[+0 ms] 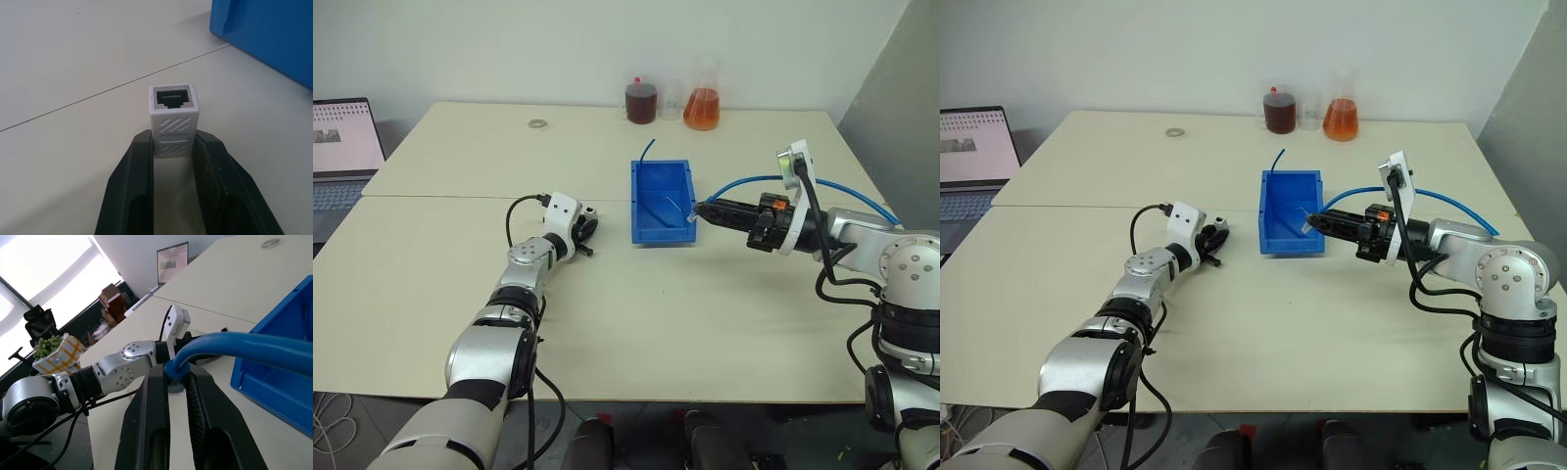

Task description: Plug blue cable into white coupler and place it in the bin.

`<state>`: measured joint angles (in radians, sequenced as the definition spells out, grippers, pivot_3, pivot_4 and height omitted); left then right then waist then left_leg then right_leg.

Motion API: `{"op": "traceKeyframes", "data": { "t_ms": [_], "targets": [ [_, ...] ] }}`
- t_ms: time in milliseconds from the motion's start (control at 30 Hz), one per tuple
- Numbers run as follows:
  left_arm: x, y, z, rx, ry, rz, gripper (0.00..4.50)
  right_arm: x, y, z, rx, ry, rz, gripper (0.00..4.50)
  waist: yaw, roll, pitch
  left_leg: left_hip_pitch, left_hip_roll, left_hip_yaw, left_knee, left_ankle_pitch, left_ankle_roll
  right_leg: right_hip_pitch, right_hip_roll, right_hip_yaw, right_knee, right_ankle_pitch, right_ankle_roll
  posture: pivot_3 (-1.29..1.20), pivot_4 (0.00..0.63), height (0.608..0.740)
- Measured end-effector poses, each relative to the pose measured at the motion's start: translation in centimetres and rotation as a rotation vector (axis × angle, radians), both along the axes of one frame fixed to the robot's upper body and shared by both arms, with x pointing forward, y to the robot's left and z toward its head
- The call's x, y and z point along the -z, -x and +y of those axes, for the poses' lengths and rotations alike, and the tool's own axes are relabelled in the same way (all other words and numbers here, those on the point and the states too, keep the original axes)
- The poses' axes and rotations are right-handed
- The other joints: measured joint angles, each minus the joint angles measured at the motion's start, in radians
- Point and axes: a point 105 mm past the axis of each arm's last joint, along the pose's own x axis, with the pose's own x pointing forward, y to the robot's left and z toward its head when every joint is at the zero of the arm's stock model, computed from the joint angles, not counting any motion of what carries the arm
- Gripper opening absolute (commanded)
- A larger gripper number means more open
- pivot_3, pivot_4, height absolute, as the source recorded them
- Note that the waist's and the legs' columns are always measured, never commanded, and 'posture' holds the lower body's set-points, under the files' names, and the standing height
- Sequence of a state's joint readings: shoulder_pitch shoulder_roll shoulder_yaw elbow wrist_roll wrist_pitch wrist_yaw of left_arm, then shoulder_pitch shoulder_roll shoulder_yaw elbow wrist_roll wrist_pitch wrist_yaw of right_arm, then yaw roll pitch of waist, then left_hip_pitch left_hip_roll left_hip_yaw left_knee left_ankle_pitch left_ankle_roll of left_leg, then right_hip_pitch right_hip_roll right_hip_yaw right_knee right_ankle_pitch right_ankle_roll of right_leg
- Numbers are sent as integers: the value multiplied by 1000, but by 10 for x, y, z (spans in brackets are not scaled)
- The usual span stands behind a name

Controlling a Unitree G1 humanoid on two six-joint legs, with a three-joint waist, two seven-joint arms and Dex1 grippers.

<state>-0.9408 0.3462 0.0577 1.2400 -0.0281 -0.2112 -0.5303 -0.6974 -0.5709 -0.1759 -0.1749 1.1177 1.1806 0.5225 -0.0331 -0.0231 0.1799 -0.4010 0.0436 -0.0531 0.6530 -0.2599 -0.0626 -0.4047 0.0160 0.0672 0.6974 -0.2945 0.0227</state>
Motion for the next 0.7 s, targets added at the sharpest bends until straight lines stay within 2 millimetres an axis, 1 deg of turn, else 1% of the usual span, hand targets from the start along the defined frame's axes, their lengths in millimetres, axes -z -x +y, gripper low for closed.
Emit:
{"op": "traceKeyframes", "data": {
  "t_ms": [133,233,300,333,433,467,533,567,633,700],
  "targets": [
    [0,1,0,16,-4,0,783,-1,-1,0,4,-4,-6,230,0,0,0,0,0,0,0,0,0,0,0,0,0,0,0,0,150,740],
    [-2,11,-11,176,-10,5,783,0,-1,0,8,-4,-9,230,1,0,0,0,0,0,-1,0,0,-1,0,0,0,0,0,0,150,740],
    [-1,30,-18,361,-51,10,783,0,-1,0,12,0,-15,230,-2,0,0,0,0,1,-3,0,0,-1,0,1,-1,0,0,0,150,740],
    [-1,35,-18,393,-55,13,783,1,-1,0,14,1,-16,230,-3,0,0,0,1,1,-4,0,0,-1,0,1,-1,0,-1,0,150,740],
    [2,62,-12,521,-61,51,783,2,-2,0,29,5,-26,230,-7,0,0,0,2,1,-6,0,0,-2,0,0,0,-1,-2,0,150,740],
    [1,78,-13,591,-52,69,783,3,-2,0,33,9,-31,230,-8,1,0,0,2,1,-6,0,0,-2,0,1,-1,-1,-2,0,150,740],
    [0,102,-21,702,-38,96,783,9,-1,0,45,39,-46,230,-8,1,0,0,2,0,-6,0,0,-2,0,1,-1,-1,-2,0,150,740],
    [-2,112,-28,758,-27,109,783,13,-1,1,49,57,-46,230,-6,1,0,0,1,0,-6,0,0,-2,0,1,-1,-1,-2,0,150,740],
    [-6,127,-43,853,-28,115,783,19,-1,7,40,93,-62,230,2,1,1,0,1,0,-4,0,0,-1,0,0,-1,-1,-2,0,150,740],
    [-8,135,-53,914,-43,112,783,22,0,12,27,117,-83,230,3,1,1,1,1,0,-4,0,0,-1,0,0,-1,-1,-2,0,150,740]
  ]
}}
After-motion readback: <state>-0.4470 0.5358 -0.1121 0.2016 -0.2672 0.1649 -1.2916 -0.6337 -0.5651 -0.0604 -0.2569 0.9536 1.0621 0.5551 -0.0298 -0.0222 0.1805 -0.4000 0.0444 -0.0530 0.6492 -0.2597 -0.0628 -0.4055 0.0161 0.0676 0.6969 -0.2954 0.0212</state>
